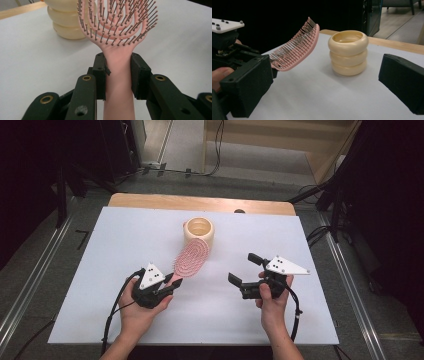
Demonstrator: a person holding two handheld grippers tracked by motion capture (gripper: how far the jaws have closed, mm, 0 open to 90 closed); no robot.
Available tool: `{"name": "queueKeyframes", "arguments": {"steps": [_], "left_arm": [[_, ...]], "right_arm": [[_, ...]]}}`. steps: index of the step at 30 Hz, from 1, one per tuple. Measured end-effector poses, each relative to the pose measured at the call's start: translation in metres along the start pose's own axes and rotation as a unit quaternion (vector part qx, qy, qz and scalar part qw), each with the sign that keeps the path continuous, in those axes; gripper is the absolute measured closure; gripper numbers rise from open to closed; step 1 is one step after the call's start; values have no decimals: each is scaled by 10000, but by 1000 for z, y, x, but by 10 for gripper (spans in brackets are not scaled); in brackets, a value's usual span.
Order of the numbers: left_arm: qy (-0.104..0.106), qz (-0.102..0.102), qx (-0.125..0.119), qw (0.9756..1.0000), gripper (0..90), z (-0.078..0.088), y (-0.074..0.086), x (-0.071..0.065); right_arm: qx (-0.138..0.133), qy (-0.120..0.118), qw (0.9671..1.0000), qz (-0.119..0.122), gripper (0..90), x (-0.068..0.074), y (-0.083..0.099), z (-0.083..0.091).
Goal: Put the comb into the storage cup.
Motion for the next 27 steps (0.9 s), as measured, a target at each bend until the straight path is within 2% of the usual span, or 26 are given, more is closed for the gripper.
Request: {"name": "queueKeyframes", "arguments": {"steps": [10,18,25,27], "left_arm": [[1,-86,-204,9998,703,3,-5,-6],[-7,-104,-316,9994,703,5,-8,-9],[-3,-150,-356,9993,703,5,-8,-11],[3,-137,-422,9990,703,7,-9,-12]], "right_arm": [[-39,-395,9992,-99,0,21,-17,-25],[-39,-595,9981,-141,0,33,-26,-40],[37,-803,9962,-341,0,41,-31,-54],[4,-801,9957,-460,46,41,-32,-56]]}}
Point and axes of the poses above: each handheld gripper's, and its own axes: z roughly backward along the jaws, y roughly out of its underside, x roughly to its left, the point moved 8 cm from there along -z, roughly forward along the jaws, and after that the axes turned 15 degrees about x, right-handed, at the moved point
